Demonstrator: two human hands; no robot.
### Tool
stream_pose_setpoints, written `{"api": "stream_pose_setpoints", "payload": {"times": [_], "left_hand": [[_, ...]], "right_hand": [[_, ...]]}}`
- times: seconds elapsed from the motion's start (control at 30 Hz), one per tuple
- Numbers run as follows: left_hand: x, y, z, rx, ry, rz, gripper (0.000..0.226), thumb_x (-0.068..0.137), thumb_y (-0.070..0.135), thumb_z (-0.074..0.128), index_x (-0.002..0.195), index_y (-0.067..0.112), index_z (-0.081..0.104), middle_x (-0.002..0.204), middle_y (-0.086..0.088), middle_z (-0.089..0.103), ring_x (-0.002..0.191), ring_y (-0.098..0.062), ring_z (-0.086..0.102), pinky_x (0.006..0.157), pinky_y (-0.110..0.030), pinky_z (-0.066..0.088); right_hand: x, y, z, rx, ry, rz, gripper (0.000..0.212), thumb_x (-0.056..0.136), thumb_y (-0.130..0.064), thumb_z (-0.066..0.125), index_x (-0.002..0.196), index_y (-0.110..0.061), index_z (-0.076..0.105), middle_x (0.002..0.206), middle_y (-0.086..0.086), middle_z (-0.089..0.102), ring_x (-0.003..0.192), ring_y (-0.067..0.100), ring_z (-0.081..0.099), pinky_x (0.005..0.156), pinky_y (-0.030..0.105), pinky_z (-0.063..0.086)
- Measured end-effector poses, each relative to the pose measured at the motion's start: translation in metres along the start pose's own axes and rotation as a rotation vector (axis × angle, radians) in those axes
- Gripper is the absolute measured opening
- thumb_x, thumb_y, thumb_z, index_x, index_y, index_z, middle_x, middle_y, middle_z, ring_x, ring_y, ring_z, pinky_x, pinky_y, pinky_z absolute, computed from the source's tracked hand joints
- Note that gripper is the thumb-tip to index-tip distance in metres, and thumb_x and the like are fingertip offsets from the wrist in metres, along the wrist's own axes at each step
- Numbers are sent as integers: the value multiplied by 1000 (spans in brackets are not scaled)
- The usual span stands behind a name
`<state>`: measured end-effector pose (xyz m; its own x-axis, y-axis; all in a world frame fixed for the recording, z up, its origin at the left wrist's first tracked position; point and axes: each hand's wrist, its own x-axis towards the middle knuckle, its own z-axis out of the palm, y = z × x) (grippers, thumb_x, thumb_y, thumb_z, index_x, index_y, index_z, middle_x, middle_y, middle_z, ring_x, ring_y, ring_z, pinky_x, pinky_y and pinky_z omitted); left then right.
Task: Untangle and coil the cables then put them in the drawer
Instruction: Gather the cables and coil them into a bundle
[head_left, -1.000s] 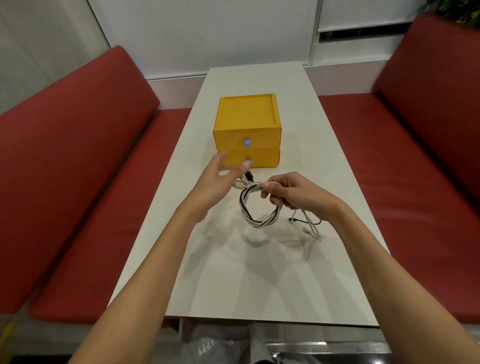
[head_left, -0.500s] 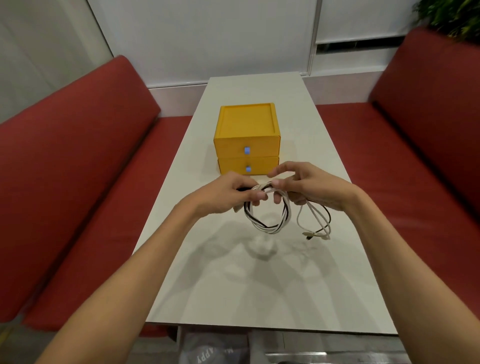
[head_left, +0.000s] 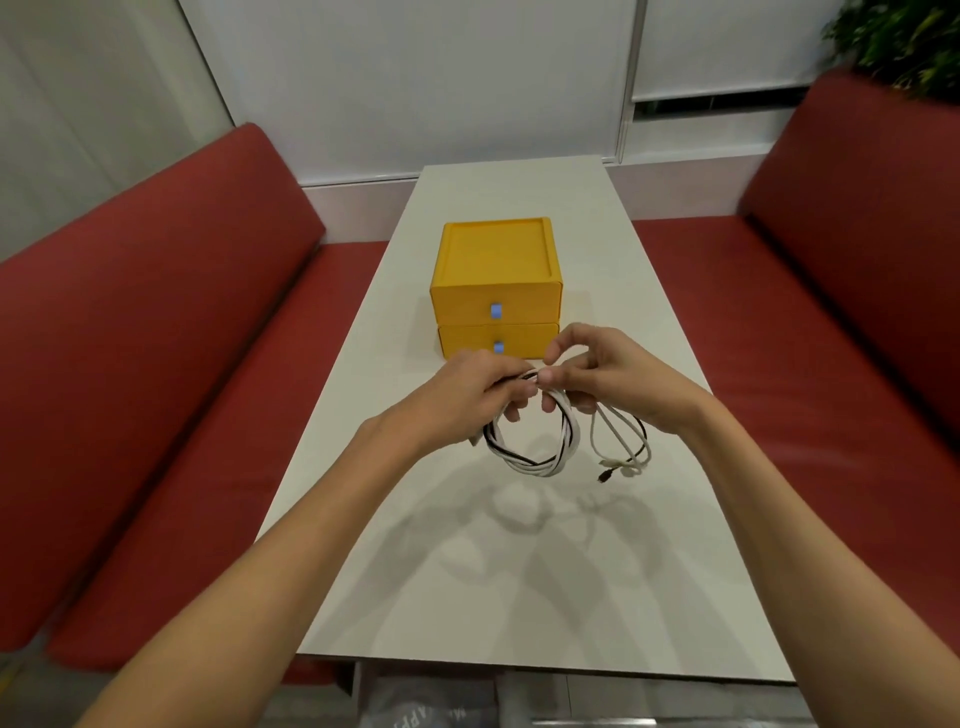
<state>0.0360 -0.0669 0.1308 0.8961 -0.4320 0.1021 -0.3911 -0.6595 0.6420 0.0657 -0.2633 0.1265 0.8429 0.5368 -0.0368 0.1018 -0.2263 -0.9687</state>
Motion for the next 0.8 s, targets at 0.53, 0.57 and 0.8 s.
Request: {"api": "stream_pose_setpoints", "payload": {"times": [0.53,0.57,0.8], "left_hand": [[-1,5,11,-133,271,-108,31,96,18,55,70,32,63,61,8,59,55,2,53,57,-13,40],[0,6,12,-104,283,-105,25,96,19,55,76,26,68,64,5,61,56,1,53,57,-16,42],[5,2,29,103,409,44,18,95,13,56,88,2,68,68,-11,64,62,-27,58,61,-39,45]], "right_hand": [[-9,13,12,-120,222,-62,26,89,-6,63,91,-30,74,72,-13,71,71,4,69,68,18,53],[-10,12,13,-24,199,-33,25,90,-3,61,92,-25,74,70,-15,72,70,3,69,67,17,54],[-14,12,9,229,106,147,23,90,-1,47,95,6,69,84,22,72,80,27,69,79,35,58]]}}
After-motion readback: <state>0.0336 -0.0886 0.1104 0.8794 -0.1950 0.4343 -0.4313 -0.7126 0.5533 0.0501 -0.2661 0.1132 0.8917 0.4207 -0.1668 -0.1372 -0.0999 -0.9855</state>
